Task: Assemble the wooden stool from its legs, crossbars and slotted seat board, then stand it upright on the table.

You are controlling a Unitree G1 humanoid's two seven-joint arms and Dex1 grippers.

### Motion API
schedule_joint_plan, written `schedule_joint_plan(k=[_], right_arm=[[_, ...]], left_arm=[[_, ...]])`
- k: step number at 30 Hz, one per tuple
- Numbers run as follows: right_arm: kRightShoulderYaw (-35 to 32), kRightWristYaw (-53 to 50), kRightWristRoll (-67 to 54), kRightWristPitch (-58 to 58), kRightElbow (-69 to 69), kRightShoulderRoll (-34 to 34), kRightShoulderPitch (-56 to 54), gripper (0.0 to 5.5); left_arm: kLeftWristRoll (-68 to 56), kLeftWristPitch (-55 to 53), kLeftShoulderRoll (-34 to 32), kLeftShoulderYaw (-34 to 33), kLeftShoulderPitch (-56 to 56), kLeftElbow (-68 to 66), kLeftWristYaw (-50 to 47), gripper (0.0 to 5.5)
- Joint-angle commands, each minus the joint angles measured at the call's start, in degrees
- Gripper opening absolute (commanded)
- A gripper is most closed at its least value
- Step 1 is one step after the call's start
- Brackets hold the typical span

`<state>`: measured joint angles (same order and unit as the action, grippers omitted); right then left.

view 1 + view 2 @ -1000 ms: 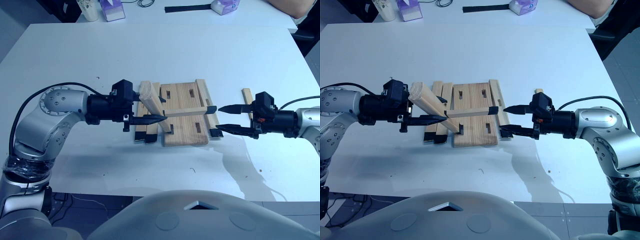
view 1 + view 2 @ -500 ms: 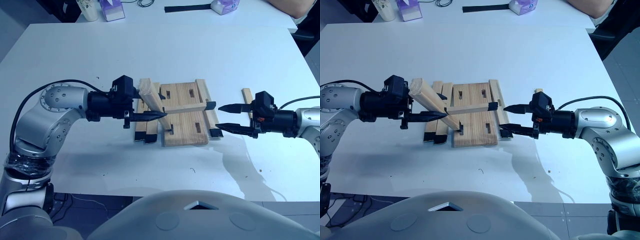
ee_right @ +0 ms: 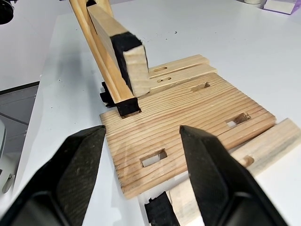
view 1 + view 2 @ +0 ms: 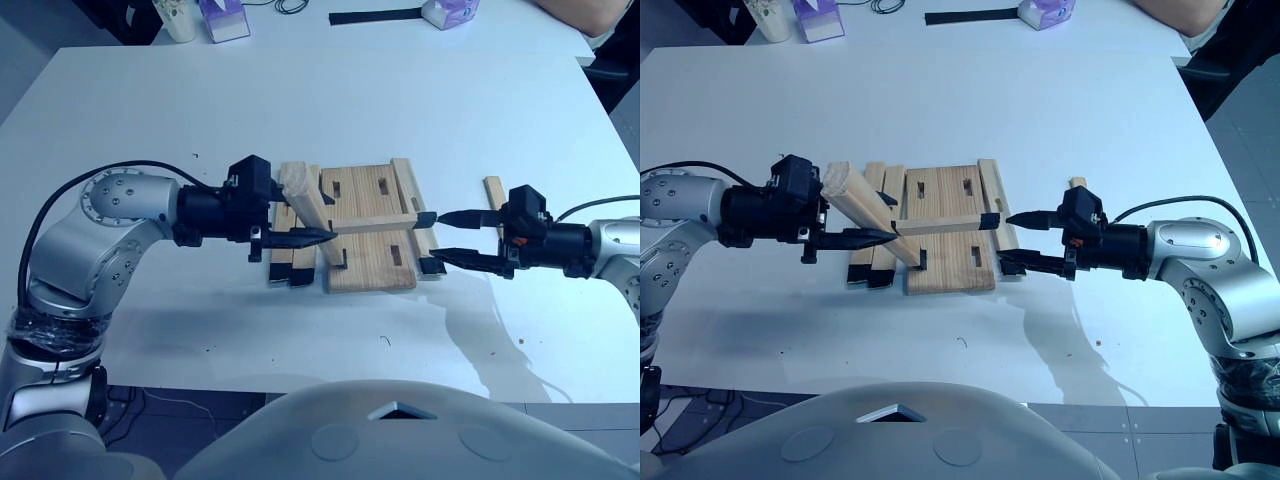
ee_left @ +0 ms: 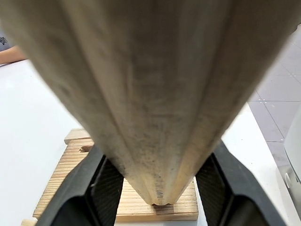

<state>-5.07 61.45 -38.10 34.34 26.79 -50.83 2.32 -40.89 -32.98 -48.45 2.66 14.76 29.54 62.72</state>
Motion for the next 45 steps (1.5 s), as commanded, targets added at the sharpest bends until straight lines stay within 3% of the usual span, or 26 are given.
schedule_joint_plan(k=[1, 21, 29, 39, 45], right_arm=[[-0.5, -0.3, -0.1, -0.1, 0.6, 0.0, -0.3, 2.90], [-0.4, -2.1, -0.4, 0.4, 2.0, 1.2, 0.7, 2.90], [-0.1, -2.3, -0.5, 0.5, 2.1, 1.4, 0.6, 2.90], [0.2, -2.8, 0.1, 0.4, 1.1, 1.4, -0.1, 2.90], [-1.9, -3.0, -2.1, 1.7, -0.2, 1.3, -1.3, 2.90]], left_arm=[[0.6, -0.2, 0.3, 0.1, 0.8, -0.1, -0.1, 2.05], [2.7, -0.2, 0.1, 1.0, -0.5, -0.7, 1.5, 2.05], [7.7, 3.9, 0.1, 4.3, -4.6, -0.8, 2.2, 2.05], [12.1, 2.8, 0.6, 9.3, 0.5, -6.1, 0.2, 2.05], [14.1, 3.5, -2.6, 11.3, -3.6, -2.8, 0.6, 2.05]])
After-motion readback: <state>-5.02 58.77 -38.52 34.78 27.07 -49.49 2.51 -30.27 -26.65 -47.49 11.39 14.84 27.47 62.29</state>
